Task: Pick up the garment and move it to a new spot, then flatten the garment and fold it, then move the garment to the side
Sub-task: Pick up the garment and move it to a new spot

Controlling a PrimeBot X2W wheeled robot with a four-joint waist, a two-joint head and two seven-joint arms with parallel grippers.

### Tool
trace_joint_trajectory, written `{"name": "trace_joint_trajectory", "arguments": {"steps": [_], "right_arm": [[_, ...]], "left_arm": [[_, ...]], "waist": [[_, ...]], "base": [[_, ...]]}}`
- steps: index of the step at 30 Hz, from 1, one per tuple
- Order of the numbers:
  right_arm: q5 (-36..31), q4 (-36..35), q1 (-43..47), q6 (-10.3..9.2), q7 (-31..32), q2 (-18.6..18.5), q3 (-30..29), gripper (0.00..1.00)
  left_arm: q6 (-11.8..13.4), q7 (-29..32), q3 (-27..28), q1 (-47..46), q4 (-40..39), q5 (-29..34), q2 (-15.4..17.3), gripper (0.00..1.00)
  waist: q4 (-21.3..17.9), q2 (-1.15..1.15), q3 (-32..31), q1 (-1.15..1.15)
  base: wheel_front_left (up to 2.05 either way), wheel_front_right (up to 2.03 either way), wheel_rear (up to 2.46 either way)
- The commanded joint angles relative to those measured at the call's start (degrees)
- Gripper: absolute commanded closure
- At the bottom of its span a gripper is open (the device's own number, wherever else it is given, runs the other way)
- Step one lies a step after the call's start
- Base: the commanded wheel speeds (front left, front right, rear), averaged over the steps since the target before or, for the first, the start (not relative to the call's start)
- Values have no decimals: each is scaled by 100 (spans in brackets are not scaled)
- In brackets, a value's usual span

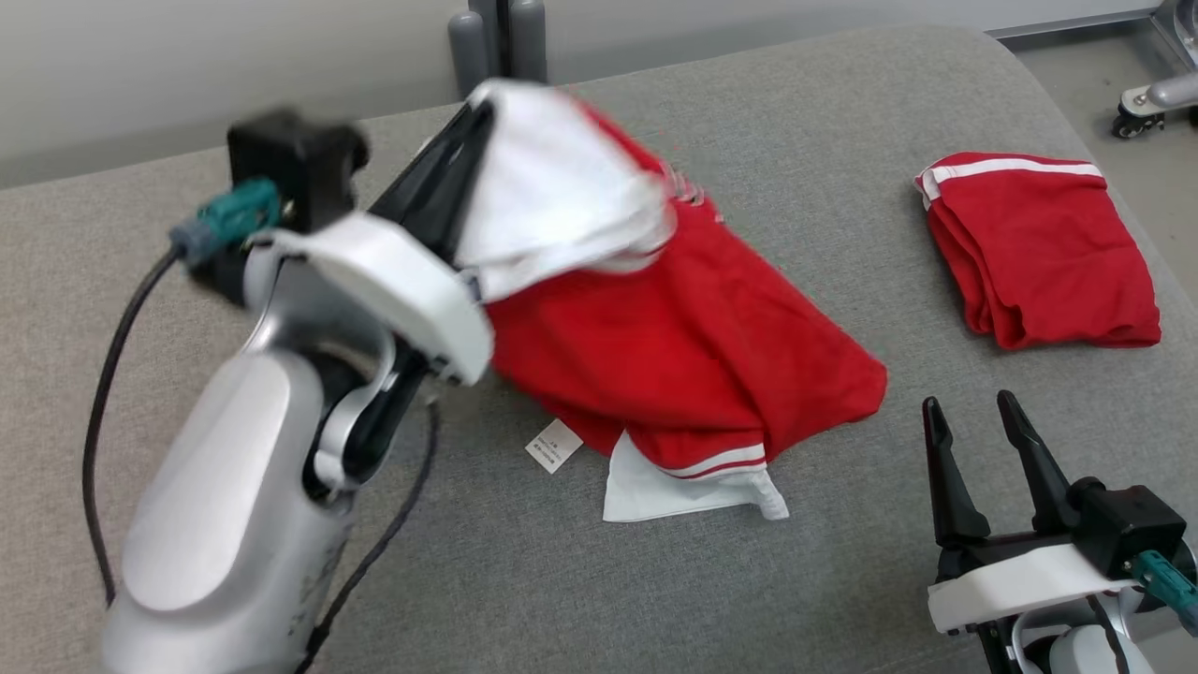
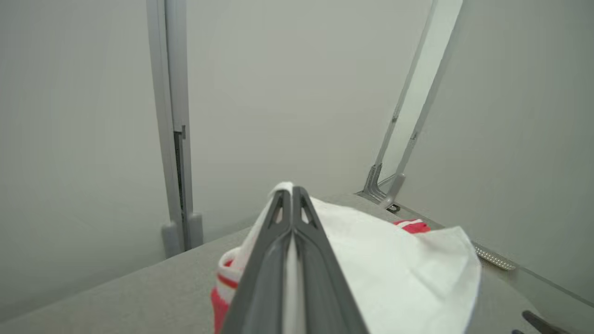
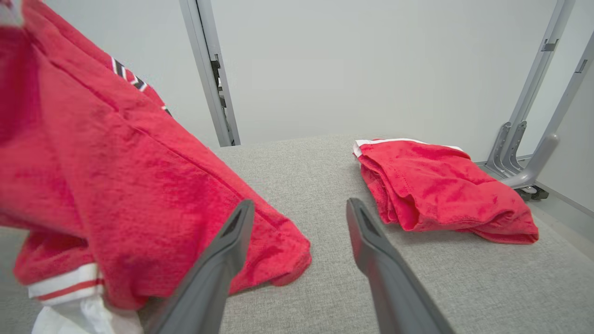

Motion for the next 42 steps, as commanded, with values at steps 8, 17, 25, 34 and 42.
{"name": "trace_joint_trajectory", "arguments": {"steps": [8, 17, 25, 34, 42], "right_arm": [[-50, 38, 60, 0, -10, -25, -64, 0], [-268, 35, 180, -1, -10, -26, -156, 0], [-565, -150, 456, -1, -10, -27, -406, 0], [-838, -424, 1051, -1, -10, -27, -696, 0], [-774, -463, 1348, -1, -10, -26, -884, 0]], "left_arm": [[9, -784, 429, 1182, 2439, -204, 297, 100], [-451, -1980, 489, 1348, 3612, -382, -23, 0], [-343, -3113, 917, 2466, 2862, -278, -5, 0], [-291, -3147, 2002, 4480, 1201, 1053, -250, 0], [-466, -3146, 2745, 5273, 584, 1588, -468, 0]], "waist": [[160, 0, -45, 0], [567, 0, -241, 0], [837, 0, -702, 0], [1188, 0, -1300, 0], [1312, 0, -1594, 0]], "base": [[0, 0, 0], [0, 0, 0], [0, 0, 0], [0, 0, 0], [0, 0, 0]]}}
